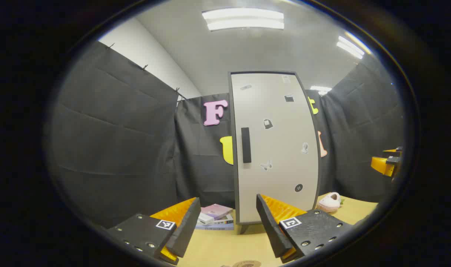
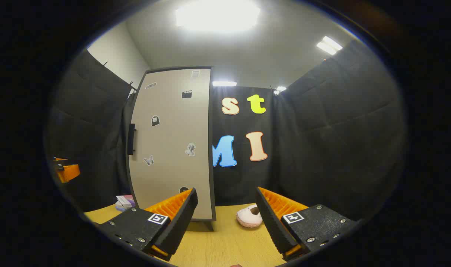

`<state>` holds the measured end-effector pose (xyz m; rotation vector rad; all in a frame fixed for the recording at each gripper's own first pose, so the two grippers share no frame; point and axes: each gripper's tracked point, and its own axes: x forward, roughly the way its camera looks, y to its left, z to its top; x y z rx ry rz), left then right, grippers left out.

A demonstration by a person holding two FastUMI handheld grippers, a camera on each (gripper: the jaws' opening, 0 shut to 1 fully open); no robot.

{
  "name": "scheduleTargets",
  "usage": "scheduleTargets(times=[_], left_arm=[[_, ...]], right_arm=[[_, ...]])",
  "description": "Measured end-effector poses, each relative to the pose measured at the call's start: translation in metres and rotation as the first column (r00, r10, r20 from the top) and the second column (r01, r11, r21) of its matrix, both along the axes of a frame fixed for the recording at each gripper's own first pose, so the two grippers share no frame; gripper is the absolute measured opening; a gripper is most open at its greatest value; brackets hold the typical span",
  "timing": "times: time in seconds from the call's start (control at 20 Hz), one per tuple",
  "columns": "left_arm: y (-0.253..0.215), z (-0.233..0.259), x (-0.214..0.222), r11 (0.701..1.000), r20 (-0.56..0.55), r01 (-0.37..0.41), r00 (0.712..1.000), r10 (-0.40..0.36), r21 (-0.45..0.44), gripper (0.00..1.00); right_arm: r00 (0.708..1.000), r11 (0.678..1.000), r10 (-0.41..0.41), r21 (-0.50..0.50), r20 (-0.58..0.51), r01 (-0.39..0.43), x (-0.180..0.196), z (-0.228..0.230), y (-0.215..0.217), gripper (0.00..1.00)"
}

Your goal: Open the cabinet door with the right hand, grasp the bottle in the cabinet with the left hand and place it on the coaster, then close the cabinet door with the right hand.

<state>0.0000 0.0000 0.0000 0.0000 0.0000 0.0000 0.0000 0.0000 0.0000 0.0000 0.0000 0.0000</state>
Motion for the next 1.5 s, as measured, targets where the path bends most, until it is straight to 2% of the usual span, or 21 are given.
scheduleTargets(times=[0.1,0.15,0.55,0.6,0.65,0.8,0.85,0.9,0.95,1.0,1.1,1.15,1.2,1.25,1.5], left_arm=[[0.000,0.001,-0.001,1.000,0.000,-0.001,1.000,0.001,-0.006,0.86],[0.000,0.001,-0.002,1.000,-0.001,-0.002,1.000,0.002,-0.008,0.91],[0.006,0.002,-0.008,1.000,0.000,-0.017,1.000,0.017,-0.016,0.91],[0.008,0.003,-0.007,1.000,0.003,-0.020,1.000,0.020,-0.015,0.87],[0.011,0.004,-0.008,1.000,0.005,-0.024,1.000,0.024,-0.013,0.87],[0.017,0.005,-0.010,0.999,0.008,-0.036,0.999,0.036,-0.006,0.91],[0.018,0.005,-0.010,0.999,0.007,-0.040,0.999,0.040,-0.007,0.87],[0.021,0.005,-0.010,0.999,0.007,-0.044,0.999,0.044,-0.009,0.91],[0.024,0.006,-0.011,0.999,0.006,-0.049,0.999,0.049,-0.011,0.87],[0.027,0.006,-0.012,0.999,0.007,-0.053,0.999,0.053,-0.012,0.91],[0.034,0.009,-0.014,0.998,0.012,-0.064,0.998,0.064,-0.007,0.91],[0.038,0.009,-0.017,0.997,0.015,-0.072,0.997,0.072,-0.002,0.87],[0.042,0.012,-0.018,0.997,0.019,-0.078,0.997,0.078,0.002,0.91],[0.046,0.012,-0.020,0.996,0.022,-0.085,0.996,0.085,0.006,0.87],[0.073,0.010,-0.031,0.992,0.015,-0.128,0.992,0.128,0.002,0.86]], right_arm=[[1.000,1.000,0.004,-0.001,-0.002,-0.004,-0.001,0.000,0.001,0.96],[1.000,1.000,0.005,-0.003,-0.005,-0.005,-0.002,-0.001,0.001,0.96],[1.000,1.000,0.021,-0.001,0.000,-0.021,0.002,0.001,0.007,0.96],[1.000,1.000,0.022,-0.001,0.002,-0.022,0.003,0.002,0.008,0.96],[1.000,1.000,0.023,0.000,0.003,-0.023,0.003,0.002,0.010,0.96],[1.000,1.000,0.030,0.005,-0.006,-0.030,0.007,0.000,0.015,0.96],[0.999,0.999,0.033,0.008,-0.007,-0.032,0.008,0.000,0.017,0.96],[0.999,0.999,0.037,0.011,-0.010,-0.037,0.009,-0.001,0.020,0.96],[0.999,0.999,0.040,0.012,-0.012,-0.040,0.010,-0.001,0.022,0.96],[0.999,0.999,0.044,0.012,-0.011,-0.044,0.011,0.000,0.025,0.96],[0.999,0.998,0.054,0.013,-0.007,-0.054,0.016,0.003,0.033,0.96],[0.998,0.998,0.059,0.016,-0.004,-0.059,0.018,0.004,0.037,0.96],[0.998,0.998,0.066,0.022,-0.001,-0.066,0.021,0.006,0.042,0.96],[0.997,0.997,0.075,0.029,0.001,-0.075,0.025,0.009,0.048,0.96],[0.993,0.993,0.115,0.037,0.029,-0.116,0.042,0.023,0.077,0.96]])
